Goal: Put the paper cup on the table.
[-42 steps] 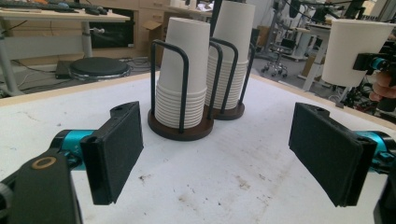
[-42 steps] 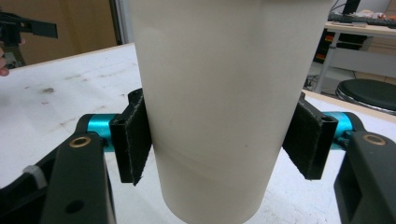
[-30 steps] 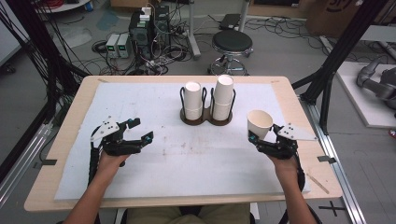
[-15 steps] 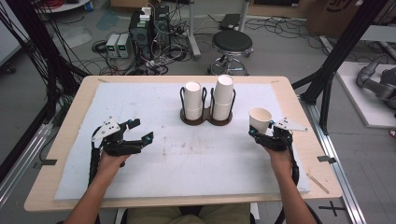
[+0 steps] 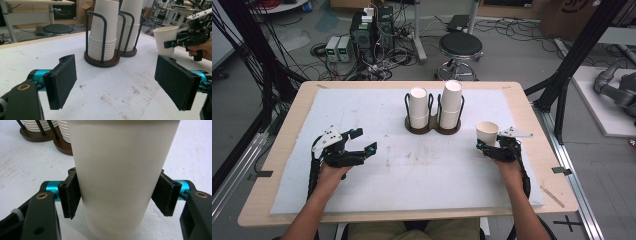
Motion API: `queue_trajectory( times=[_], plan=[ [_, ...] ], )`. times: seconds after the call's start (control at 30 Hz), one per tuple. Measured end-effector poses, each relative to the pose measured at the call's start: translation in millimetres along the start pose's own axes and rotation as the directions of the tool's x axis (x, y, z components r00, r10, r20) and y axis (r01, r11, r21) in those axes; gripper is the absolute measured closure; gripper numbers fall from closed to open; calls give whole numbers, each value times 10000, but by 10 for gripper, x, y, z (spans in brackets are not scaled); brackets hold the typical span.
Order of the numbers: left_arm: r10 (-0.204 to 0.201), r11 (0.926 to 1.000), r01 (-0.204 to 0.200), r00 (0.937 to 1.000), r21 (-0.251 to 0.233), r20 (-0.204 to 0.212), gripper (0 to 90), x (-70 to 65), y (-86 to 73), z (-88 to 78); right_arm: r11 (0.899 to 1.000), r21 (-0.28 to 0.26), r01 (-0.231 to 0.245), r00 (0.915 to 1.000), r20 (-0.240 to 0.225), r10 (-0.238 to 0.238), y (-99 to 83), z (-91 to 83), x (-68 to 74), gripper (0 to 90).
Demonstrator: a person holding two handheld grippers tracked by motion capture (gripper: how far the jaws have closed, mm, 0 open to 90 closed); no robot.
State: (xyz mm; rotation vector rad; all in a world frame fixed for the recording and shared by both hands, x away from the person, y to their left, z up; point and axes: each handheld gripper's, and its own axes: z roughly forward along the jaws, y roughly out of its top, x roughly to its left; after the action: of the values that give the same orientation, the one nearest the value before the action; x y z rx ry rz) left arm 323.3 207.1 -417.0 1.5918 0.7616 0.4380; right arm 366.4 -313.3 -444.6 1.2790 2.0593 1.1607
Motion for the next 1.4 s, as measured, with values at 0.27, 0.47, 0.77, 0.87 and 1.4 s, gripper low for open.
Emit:
queue_trajectory(
  times=[0.27, 0.47, 0.77, 0.87, 1.4],
  plan=[
    [3, 10000, -4, 10000, 69, 48, 179, 2, -7, 10, 9993, 273, 272, 9995, -175, -267, -82, -105, -38, 323],
    [-11, 10000, 10, 10000, 65, 56, 180, 7, -6, 16, 9988, 481, 126, 9997, -212, -116, -96, -133, -40, 287],
    [-196, 9998, 195, 9997, 94, 146, 178, 15, -7, 13, 9974, 705, -124, 9999, -111, 132, -98, -286, -21, 216],
    [-233, 9997, 232, 9996, 31, 132, 177, 20, -2, 6, 9983, 577, -63, 9998, -188, 74, -112, -392, 9, 215],
    [-115, 9983, 121, 9999, -575, 101, 164, -57, 8, -109, 9822, -1677, 846, 9903, -950, -1015, -5, -918, 405, 217]
  ],
)
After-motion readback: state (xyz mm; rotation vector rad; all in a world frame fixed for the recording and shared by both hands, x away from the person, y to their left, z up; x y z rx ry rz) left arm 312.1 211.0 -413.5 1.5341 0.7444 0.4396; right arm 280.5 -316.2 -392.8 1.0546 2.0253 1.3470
